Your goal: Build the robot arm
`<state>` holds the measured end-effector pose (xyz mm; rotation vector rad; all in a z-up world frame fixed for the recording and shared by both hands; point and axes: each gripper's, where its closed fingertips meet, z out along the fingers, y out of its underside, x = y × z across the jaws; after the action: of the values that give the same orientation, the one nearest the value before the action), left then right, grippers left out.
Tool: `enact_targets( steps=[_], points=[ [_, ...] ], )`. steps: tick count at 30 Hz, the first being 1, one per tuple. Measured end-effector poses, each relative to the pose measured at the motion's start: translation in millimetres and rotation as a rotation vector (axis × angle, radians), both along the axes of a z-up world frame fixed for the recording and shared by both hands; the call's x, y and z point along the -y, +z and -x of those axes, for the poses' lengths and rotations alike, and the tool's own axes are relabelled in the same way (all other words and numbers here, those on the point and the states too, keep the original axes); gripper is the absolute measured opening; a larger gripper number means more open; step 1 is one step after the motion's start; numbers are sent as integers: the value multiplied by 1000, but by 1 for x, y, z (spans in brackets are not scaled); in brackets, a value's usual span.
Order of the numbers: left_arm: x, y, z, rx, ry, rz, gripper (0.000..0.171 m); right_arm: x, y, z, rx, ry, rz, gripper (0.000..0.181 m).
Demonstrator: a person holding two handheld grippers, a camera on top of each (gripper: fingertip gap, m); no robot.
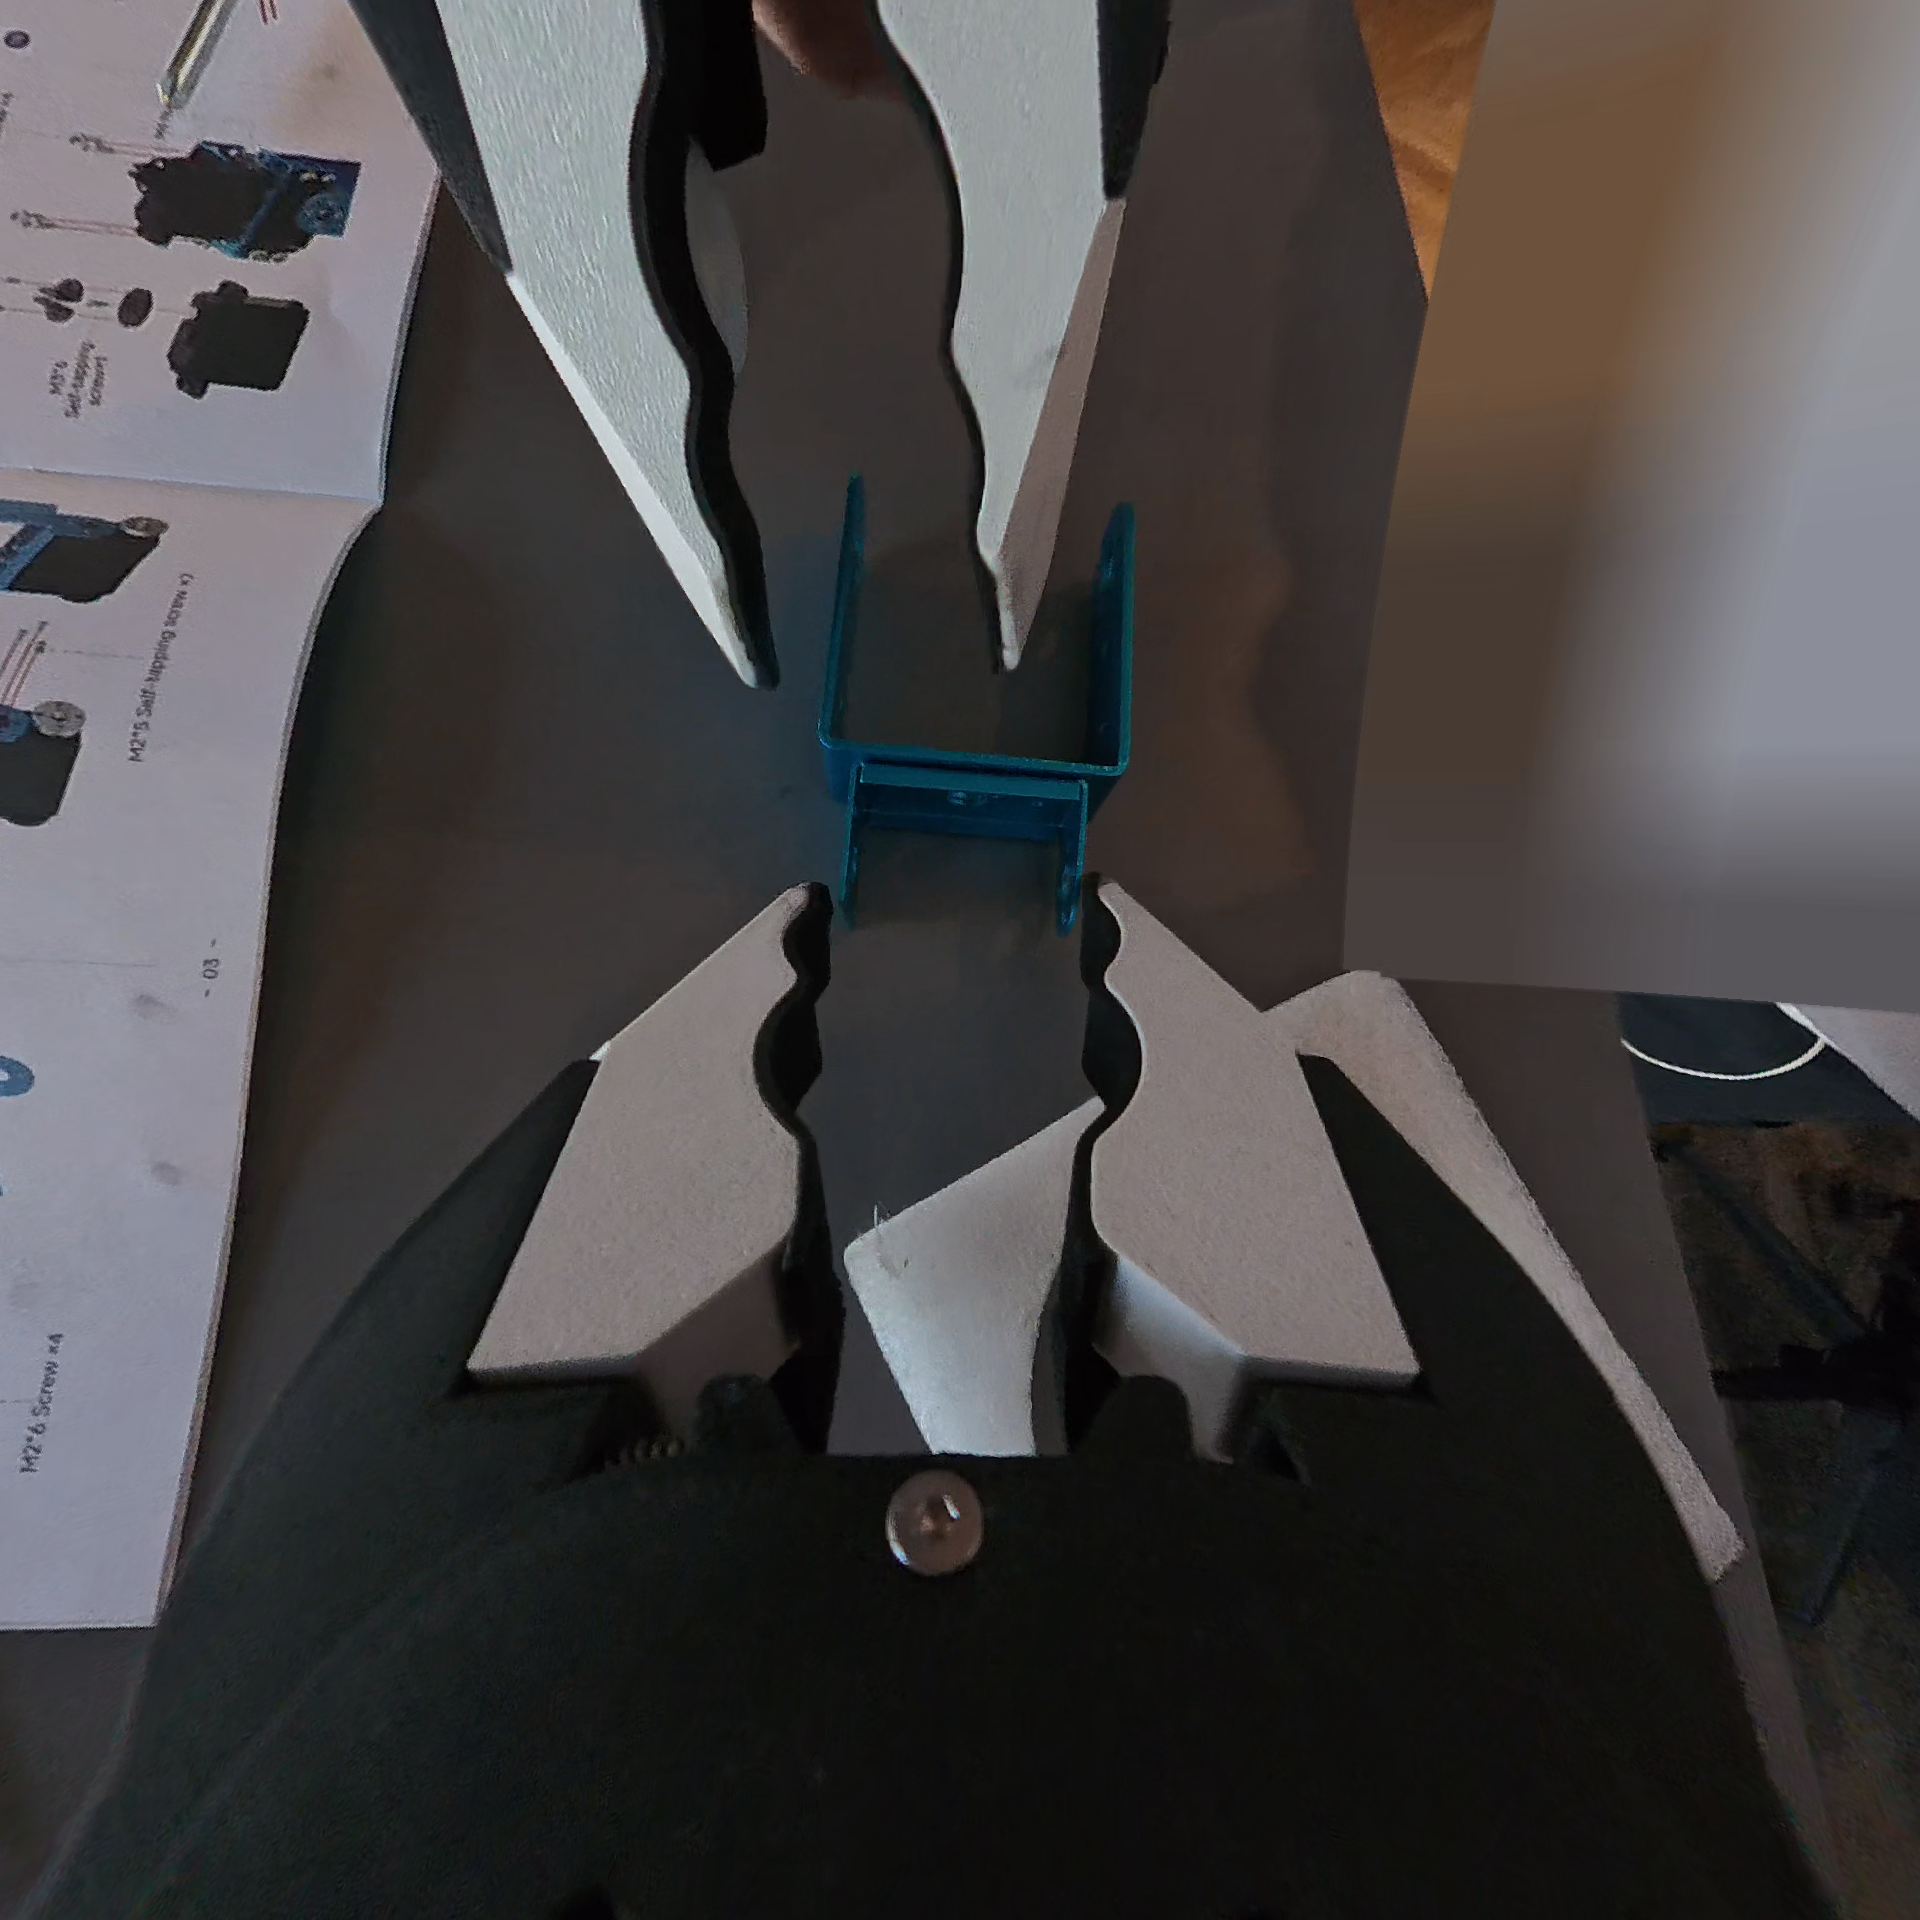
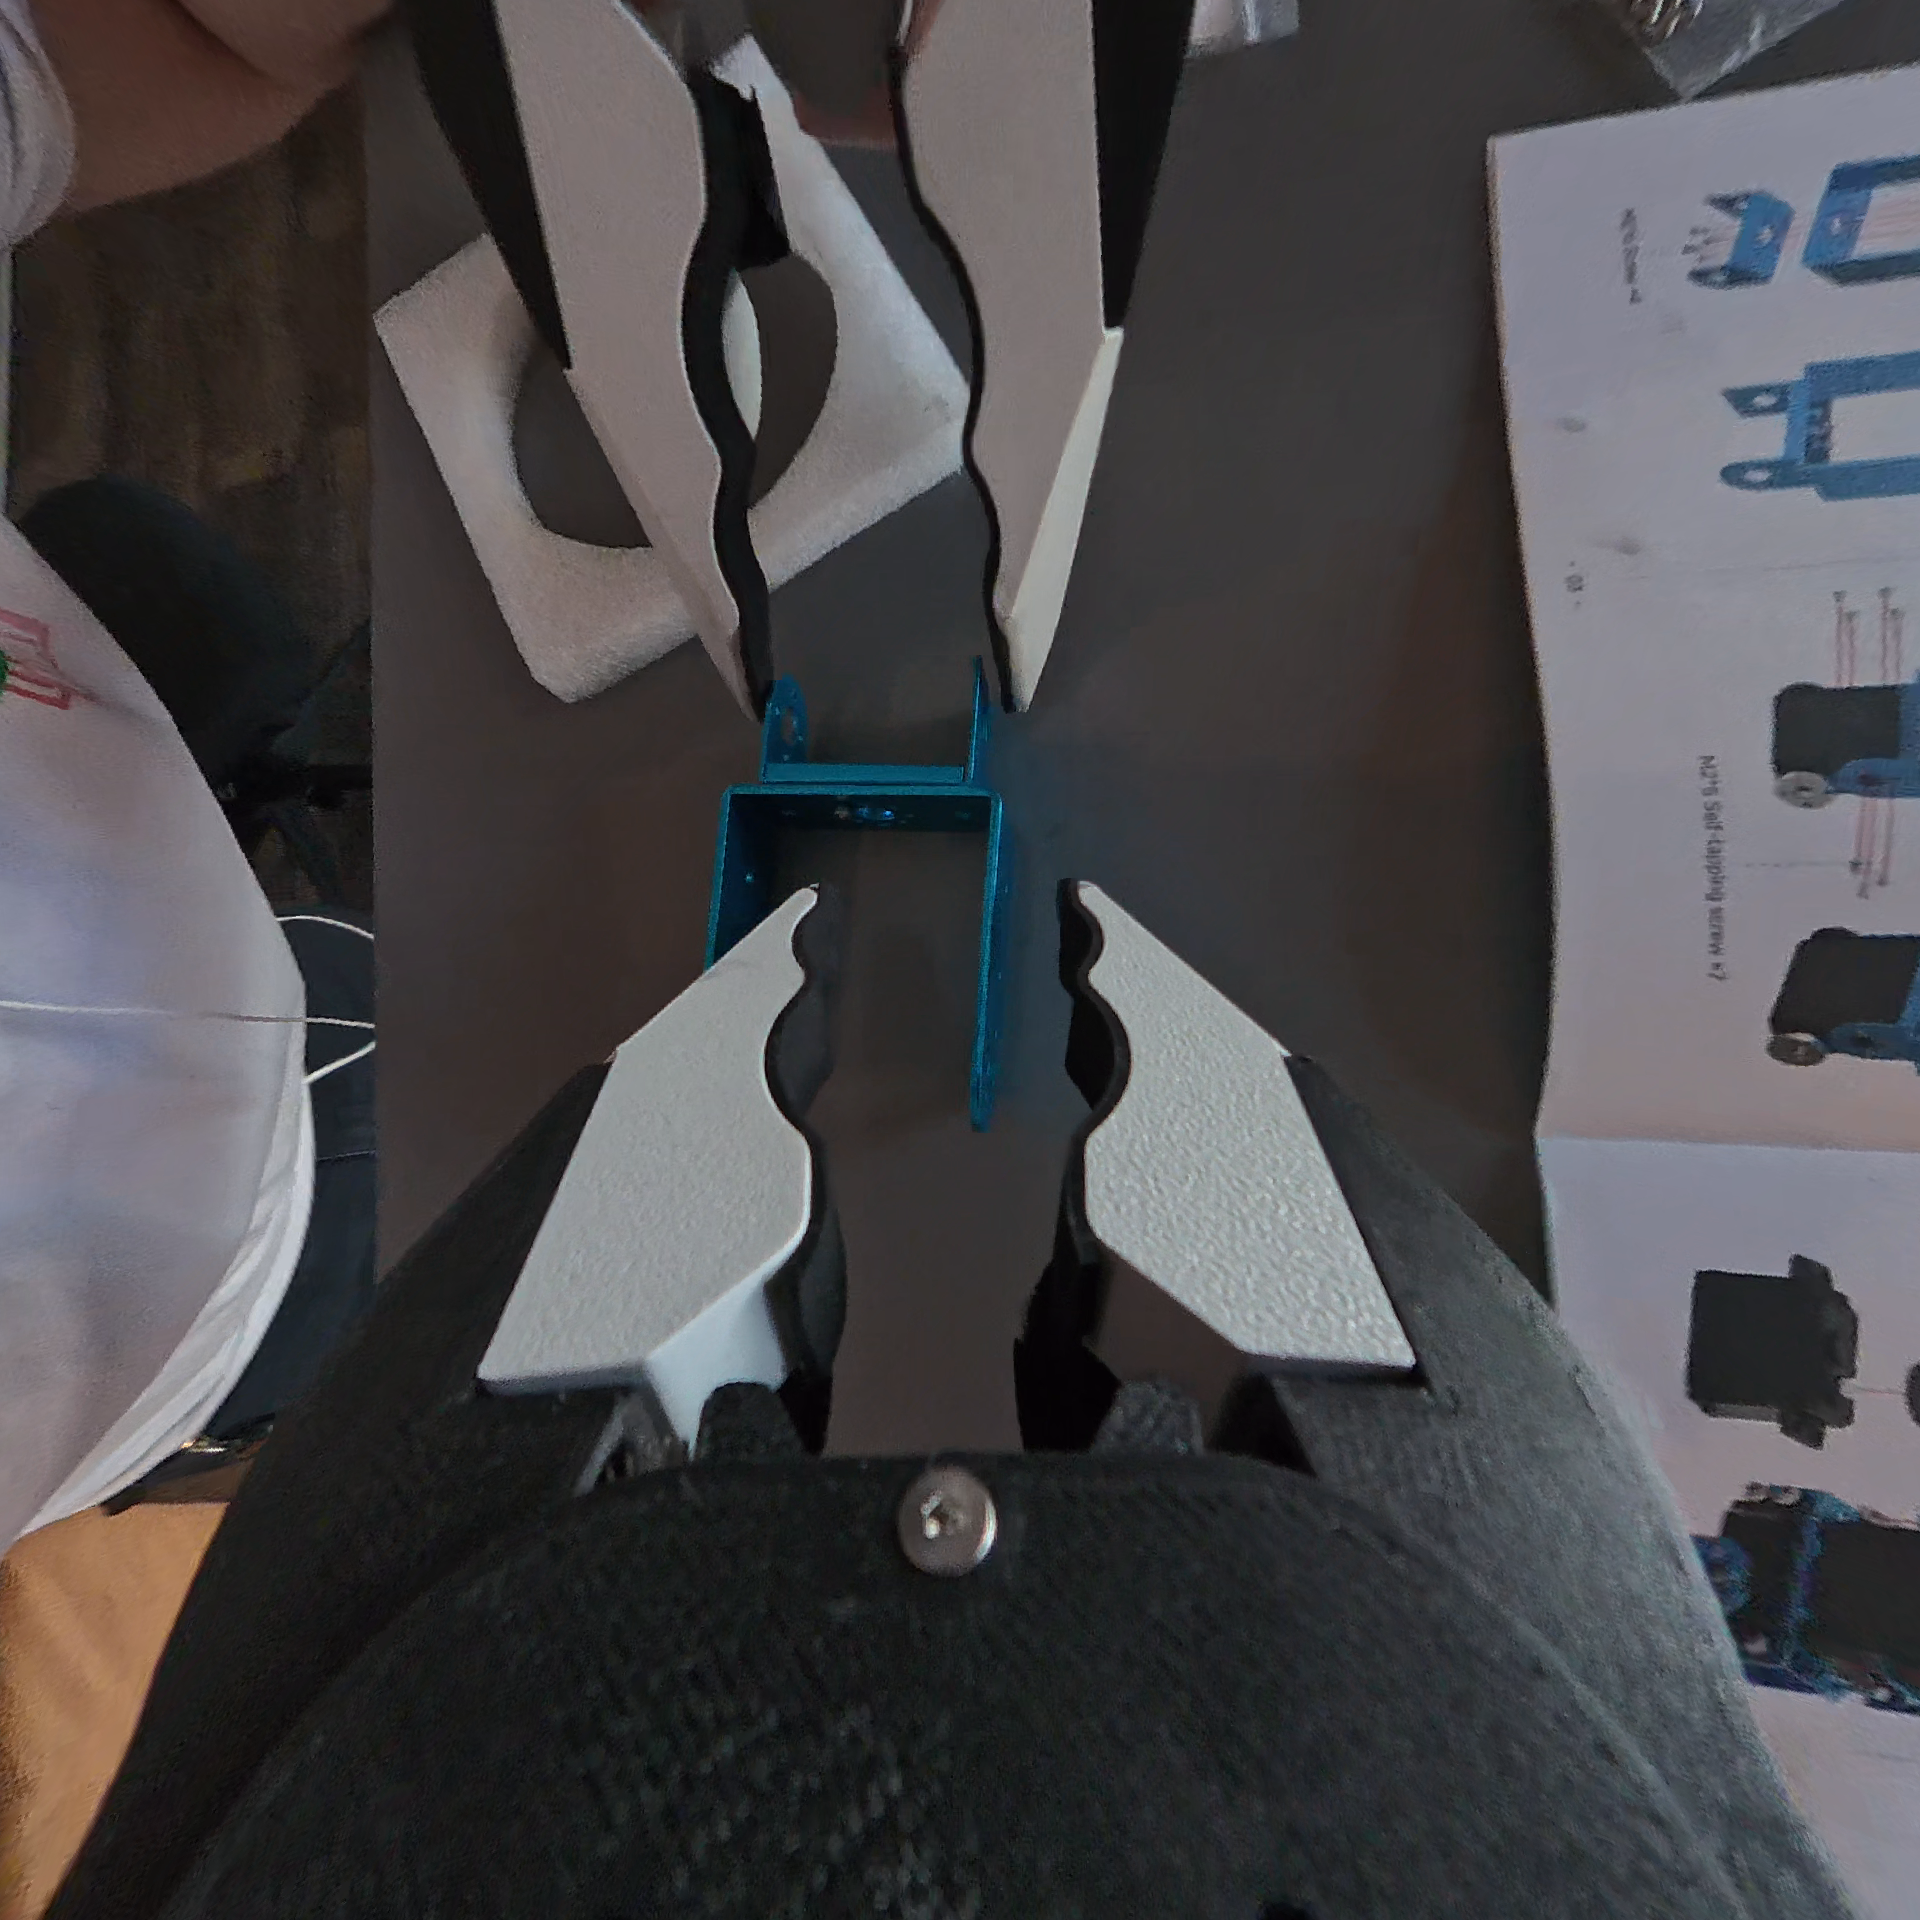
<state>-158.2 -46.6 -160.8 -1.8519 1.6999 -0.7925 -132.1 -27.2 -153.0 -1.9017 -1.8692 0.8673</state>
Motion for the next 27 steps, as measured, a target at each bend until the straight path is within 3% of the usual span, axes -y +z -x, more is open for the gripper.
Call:
enact_targets(
  steps=[5, 20, 27],
  points=[
    [1, 2, -3, 8, 4, -7, 44, 3, -1, 1, 47, -52, 72, 42],
    [0, 1, -5, 12, 21, 17, 44, -1, 1, 2, 81, -113, -77, 49],
    [0, 1, -6, 15, 26, 17, 44, 0, -5, 5, 83, -105, -72, 46]
  ],
)
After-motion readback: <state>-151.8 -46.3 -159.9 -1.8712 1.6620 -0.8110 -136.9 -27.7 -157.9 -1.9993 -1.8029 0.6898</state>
